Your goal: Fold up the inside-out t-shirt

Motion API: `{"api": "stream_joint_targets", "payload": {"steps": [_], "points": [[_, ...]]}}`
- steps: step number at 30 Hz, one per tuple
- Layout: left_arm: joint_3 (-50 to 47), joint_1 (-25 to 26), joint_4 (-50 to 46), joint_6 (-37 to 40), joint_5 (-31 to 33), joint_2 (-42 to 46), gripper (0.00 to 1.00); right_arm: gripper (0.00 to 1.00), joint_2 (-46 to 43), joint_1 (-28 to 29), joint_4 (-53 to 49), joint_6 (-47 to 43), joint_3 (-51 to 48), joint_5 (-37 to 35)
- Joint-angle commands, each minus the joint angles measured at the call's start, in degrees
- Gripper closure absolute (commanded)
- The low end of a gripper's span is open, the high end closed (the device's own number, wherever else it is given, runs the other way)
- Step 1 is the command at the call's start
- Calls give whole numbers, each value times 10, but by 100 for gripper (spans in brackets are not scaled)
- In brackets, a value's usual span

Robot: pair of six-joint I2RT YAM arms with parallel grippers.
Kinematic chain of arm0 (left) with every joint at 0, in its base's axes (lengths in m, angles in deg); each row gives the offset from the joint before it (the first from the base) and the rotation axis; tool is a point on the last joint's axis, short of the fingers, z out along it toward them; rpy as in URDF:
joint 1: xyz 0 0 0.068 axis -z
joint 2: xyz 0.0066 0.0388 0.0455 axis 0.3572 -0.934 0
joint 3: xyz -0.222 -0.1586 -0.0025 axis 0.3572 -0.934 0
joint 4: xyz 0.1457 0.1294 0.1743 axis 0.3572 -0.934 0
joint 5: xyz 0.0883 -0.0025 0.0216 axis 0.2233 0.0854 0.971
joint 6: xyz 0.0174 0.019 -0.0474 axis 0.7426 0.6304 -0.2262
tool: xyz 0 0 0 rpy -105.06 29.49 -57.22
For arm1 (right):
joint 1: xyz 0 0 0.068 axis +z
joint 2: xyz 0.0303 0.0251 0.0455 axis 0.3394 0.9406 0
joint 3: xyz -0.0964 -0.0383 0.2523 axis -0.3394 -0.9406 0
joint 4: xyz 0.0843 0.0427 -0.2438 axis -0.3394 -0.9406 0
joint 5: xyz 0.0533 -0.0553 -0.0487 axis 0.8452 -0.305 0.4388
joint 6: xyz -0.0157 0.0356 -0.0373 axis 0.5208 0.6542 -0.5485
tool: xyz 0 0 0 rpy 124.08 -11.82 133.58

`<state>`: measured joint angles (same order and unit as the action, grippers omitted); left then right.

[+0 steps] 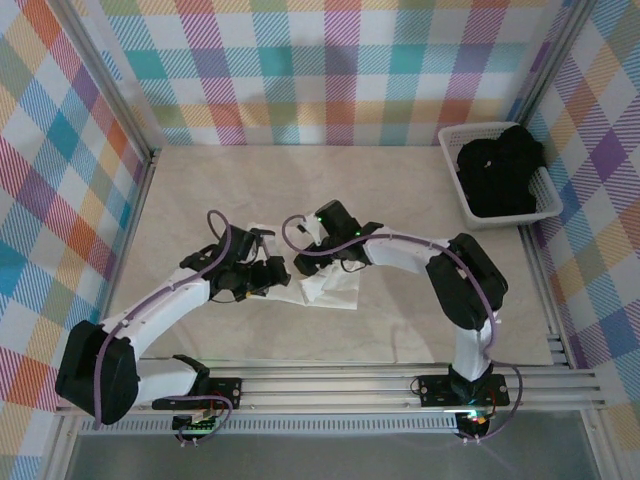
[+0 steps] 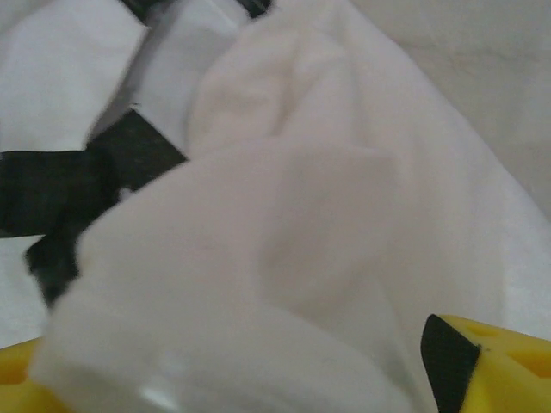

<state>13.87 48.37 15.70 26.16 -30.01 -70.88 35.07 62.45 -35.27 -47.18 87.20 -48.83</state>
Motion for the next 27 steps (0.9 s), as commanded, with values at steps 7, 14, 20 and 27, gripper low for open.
{"api": "stream_joint_targets", "payload": {"steps": [7,14,20,27], "points": [[102,127,174,28,-2,-165,18,40,-31,-171,-21,210,-35,91],[219,232,185,82,-43,-288,20,37,-74,-239,1,243,-90,162],[174,239,253,113,-116,-255,21,34,-163,-265,-16,222,-154,161],[99,141,193,69,-30,-143,21,40,-230,-212,37,217,-222,218]]}}
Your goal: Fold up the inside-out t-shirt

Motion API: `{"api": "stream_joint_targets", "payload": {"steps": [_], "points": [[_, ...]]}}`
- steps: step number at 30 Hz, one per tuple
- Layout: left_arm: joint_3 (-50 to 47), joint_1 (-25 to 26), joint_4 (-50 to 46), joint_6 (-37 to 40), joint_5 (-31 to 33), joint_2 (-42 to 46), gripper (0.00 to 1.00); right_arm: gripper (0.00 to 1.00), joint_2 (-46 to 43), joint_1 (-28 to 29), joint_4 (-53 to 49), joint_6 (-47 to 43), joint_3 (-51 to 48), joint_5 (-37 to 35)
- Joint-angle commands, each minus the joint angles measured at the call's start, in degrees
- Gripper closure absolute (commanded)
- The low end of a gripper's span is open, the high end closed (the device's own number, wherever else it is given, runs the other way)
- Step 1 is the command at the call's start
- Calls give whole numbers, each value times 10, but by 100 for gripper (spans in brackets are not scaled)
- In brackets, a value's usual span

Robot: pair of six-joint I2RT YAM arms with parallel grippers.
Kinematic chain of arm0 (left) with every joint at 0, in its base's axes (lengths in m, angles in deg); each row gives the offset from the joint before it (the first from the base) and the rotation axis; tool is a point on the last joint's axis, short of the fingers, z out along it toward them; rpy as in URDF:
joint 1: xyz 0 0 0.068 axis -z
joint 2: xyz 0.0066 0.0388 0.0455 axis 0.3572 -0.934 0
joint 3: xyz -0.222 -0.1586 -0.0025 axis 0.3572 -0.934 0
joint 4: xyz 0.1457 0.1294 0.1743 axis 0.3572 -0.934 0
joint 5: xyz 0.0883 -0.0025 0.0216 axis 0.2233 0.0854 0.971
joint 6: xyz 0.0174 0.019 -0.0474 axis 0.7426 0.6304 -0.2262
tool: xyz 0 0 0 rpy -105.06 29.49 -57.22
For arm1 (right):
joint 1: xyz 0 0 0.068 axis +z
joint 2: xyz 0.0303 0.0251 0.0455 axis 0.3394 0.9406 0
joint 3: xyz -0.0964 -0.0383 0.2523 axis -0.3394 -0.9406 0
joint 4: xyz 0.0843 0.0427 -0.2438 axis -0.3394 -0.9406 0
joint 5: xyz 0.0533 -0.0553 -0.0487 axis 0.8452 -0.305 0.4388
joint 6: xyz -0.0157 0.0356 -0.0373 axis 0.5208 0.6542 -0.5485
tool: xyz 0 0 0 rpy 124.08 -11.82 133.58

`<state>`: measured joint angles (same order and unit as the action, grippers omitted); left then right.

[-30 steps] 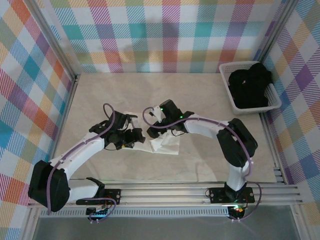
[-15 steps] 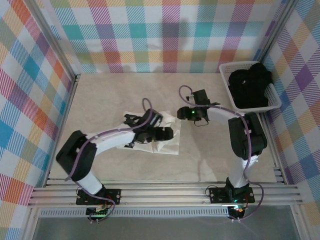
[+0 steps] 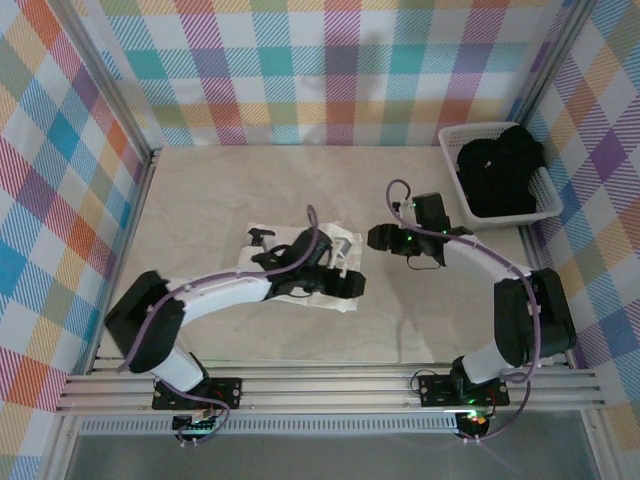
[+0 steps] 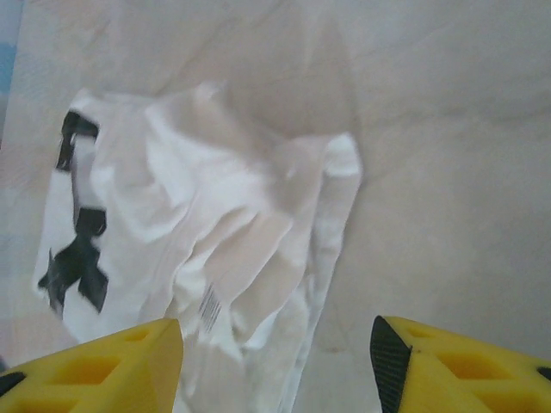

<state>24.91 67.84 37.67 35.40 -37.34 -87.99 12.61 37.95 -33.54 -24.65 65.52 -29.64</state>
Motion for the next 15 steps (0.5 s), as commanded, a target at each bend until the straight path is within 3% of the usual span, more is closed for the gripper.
{"api": "stream_joint_targets", "payload": {"steps": [1,3,8,11,15], "points": [[-13,-72,-41,-42,47,25,21,40,2,41,17,-13,6,15],[-21,-93,-43,-59,43,14,23,43,29,54,23,-13,35,8],[-20,-90,-45,-68,54,-26,26,54,131,93,42,1,126,30],[-40,-70,-2,-70,51,-37,27,60,198,96,63,32,166,30],[-50,-23,57,-45,56,-65,27,65,277,93,-7,30,241,-24]]}}
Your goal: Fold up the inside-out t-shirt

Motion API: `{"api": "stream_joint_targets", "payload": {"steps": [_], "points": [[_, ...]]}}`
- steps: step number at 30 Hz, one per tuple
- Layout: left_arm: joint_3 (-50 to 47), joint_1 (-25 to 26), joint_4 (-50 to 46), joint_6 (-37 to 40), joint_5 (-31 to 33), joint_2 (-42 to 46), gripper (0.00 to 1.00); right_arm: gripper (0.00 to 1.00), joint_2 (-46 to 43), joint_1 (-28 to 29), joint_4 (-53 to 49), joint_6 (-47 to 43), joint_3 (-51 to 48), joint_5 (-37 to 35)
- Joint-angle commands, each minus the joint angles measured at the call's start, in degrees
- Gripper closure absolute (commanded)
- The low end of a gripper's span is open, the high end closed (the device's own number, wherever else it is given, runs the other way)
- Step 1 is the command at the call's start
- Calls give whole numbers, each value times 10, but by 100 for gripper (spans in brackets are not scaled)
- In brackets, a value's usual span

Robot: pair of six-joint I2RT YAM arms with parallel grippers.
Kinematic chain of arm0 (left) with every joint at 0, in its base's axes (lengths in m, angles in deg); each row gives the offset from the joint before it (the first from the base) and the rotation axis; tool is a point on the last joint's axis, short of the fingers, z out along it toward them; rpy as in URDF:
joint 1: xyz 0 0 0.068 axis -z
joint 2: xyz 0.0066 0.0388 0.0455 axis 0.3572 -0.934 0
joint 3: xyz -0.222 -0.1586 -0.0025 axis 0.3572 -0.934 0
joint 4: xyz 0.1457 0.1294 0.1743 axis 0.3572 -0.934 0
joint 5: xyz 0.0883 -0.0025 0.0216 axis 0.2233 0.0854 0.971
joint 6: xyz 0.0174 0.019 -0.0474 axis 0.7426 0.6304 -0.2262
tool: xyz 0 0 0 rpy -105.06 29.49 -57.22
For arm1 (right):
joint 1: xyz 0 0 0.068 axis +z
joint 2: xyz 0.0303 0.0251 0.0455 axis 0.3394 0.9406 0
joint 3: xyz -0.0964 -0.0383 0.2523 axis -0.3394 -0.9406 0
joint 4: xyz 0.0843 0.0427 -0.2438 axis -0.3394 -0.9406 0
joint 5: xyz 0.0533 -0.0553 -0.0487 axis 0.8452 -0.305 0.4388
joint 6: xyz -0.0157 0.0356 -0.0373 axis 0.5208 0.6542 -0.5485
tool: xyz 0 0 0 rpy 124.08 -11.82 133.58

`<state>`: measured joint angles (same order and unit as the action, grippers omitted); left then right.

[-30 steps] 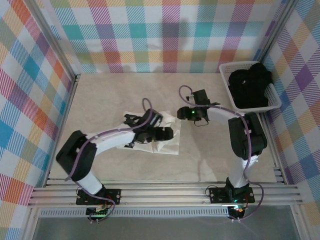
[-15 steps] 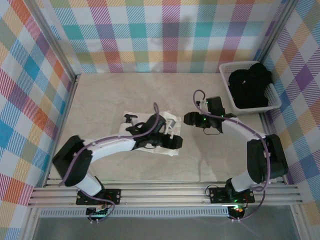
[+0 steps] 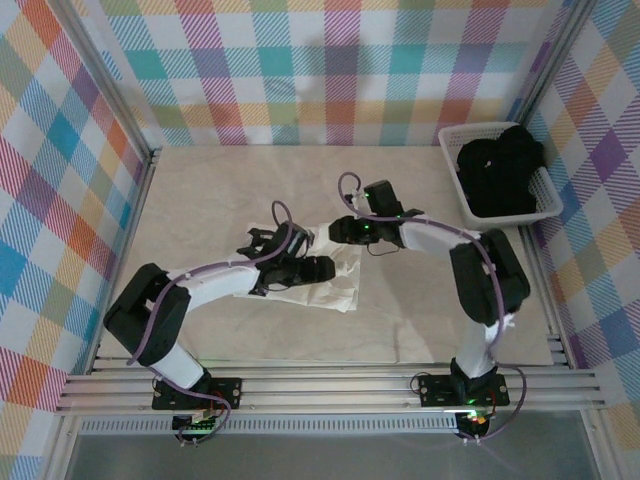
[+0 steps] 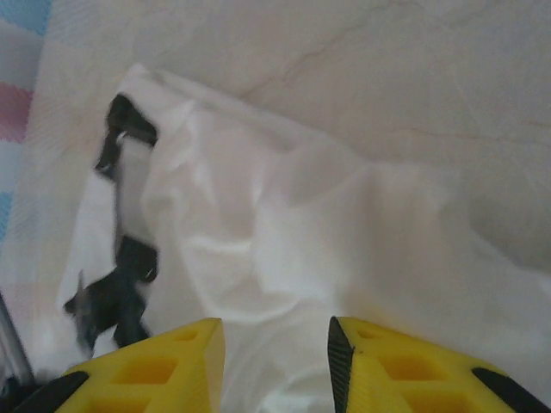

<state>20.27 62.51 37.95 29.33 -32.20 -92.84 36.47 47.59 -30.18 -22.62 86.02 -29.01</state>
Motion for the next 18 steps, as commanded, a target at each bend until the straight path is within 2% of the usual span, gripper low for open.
{"api": "stream_joint_targets", "payload": {"steps": [1,7,12,15,18], "points": [[-3,42,63,18,7,-29,27,67,47,-12,-55,15,43,-46],[16,75,77,55,-33,-69,28,74,55,-56,-95,36,25,-77],[44,64,24,104,2,8,24,67,-25,-60,-107,-38,15,-61],[35,15,-15,97,32,70,23,60,-95,-60,-139,-67,-12,-71],[20,-82,-61,70,42,98,21,58,-163,-53,-129,-31,-81,-11]]}}
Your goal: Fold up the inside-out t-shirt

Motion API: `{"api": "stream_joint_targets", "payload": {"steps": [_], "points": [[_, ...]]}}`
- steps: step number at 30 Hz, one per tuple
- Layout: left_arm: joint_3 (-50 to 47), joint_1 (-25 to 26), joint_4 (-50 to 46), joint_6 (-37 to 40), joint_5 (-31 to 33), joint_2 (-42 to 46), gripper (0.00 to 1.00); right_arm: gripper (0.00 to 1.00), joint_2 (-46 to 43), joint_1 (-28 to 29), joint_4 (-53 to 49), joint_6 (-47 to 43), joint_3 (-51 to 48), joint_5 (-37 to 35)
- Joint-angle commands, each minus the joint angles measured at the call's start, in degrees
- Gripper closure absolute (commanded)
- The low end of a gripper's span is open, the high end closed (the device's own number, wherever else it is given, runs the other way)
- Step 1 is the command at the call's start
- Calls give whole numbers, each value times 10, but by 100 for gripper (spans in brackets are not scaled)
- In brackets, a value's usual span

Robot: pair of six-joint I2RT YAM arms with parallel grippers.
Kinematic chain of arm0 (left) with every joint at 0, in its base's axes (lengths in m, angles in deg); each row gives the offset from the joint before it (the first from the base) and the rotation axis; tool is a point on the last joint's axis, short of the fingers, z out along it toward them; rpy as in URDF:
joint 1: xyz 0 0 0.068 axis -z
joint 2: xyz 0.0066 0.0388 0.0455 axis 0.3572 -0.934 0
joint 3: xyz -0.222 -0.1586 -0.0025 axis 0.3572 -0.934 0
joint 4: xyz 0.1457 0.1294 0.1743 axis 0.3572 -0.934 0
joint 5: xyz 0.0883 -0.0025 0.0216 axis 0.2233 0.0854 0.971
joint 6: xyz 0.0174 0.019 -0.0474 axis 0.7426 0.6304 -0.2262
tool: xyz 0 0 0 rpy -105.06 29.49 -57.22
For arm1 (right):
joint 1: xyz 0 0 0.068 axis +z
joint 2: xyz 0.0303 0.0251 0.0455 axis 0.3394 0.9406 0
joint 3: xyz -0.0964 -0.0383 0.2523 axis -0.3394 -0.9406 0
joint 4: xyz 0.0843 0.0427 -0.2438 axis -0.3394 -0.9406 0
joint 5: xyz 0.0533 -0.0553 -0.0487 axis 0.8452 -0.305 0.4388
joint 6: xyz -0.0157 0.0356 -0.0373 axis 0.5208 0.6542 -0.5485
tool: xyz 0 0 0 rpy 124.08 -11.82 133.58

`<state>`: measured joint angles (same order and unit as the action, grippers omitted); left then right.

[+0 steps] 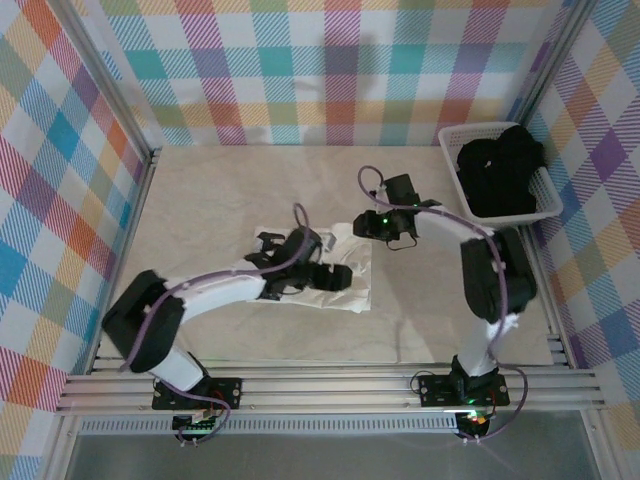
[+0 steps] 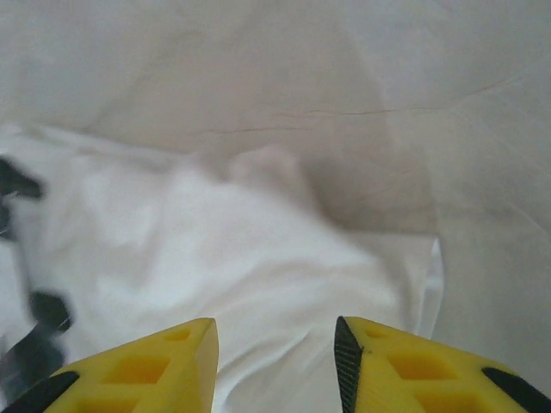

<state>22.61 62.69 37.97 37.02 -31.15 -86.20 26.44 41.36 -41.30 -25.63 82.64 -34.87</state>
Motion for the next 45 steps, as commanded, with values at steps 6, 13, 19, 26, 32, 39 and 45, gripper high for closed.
{"api": "stream_joint_targets", "payload": {"steps": [6,13,19,26,32,39,45], "points": [[38,-224,-39,-10,-41,-51,22,56,-124,113,53,127,-180,100],[160,-240,-75,52,-39,-215,24,62,-89,140,13,144,-216,47],[42,-237,-96,52,-44,-163,25,68,8,45,-61,43,-122,-50],[-144,-51,55,-34,-147,27,22,65,138,33,-88,-72,162,-51],[-69,-89,1,31,-30,75,16,43,71,21,-82,-105,135,-81],[65,-191,-70,1,-35,-82,15,24,88,0,-104,-127,125,-69],[53,-190,-68,-27,-23,-121,13,18,187,-3,-185,-182,241,-70]]}}
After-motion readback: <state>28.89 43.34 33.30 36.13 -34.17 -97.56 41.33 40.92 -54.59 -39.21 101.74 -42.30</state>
